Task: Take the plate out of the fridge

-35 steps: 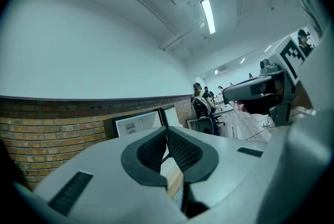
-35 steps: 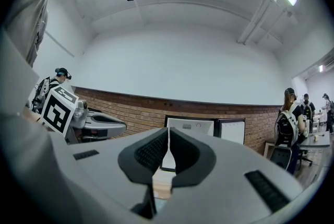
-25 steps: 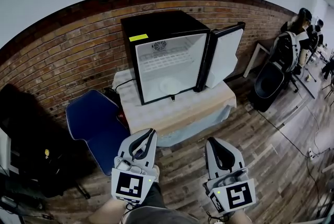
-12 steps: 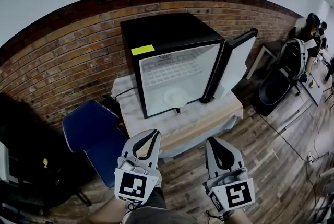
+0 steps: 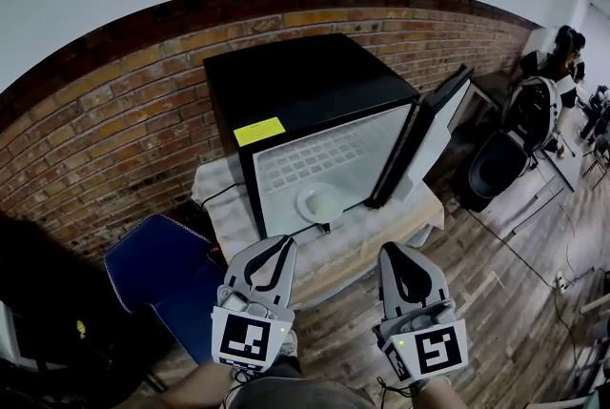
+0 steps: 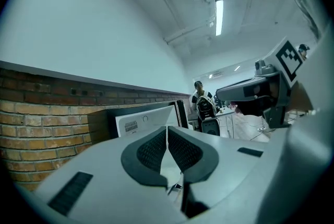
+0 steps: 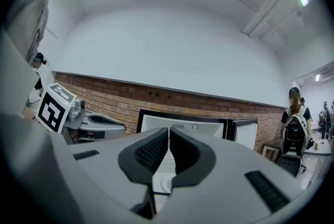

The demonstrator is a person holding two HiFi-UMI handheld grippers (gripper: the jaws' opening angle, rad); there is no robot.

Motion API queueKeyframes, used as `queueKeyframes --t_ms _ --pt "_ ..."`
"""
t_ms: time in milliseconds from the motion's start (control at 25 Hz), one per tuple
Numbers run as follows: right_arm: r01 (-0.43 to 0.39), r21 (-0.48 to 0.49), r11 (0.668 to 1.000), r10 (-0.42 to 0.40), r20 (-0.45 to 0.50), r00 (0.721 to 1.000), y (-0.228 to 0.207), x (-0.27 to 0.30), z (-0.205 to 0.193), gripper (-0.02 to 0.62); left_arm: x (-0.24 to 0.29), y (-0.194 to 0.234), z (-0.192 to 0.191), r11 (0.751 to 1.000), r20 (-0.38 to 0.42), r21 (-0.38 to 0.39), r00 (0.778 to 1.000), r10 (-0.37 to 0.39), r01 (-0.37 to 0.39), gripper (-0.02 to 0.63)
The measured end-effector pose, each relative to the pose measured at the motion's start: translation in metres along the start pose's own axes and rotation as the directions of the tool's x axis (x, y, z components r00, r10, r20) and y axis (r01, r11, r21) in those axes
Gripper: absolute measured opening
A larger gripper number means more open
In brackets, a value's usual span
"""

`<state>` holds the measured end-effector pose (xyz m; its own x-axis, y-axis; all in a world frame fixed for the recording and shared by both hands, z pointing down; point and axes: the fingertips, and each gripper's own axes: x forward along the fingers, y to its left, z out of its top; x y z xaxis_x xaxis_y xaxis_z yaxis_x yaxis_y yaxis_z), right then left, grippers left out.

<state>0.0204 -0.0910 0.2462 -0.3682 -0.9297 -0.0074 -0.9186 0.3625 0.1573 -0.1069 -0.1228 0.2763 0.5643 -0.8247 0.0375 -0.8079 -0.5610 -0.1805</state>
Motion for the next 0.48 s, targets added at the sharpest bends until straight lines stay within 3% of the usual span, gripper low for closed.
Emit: queueKeyframes --t_ms 160,480 --pt "0.024 -0.001 1.0 -0.024 -0.013 1.0 -0.005 0.026 -0.002 0.032 0.021 0.016 0.001 0.999 0.022 0.037 0.999 -0.038 0.037 0.023" --pt "0.054 0.003 0.999 -0.053 -0.032 0.998 -0.012 0.063 -0.009 0.032 0.051 0.036 -0.003 0.998 0.029 0.007 0.997 -0.067 0.067 0.023"
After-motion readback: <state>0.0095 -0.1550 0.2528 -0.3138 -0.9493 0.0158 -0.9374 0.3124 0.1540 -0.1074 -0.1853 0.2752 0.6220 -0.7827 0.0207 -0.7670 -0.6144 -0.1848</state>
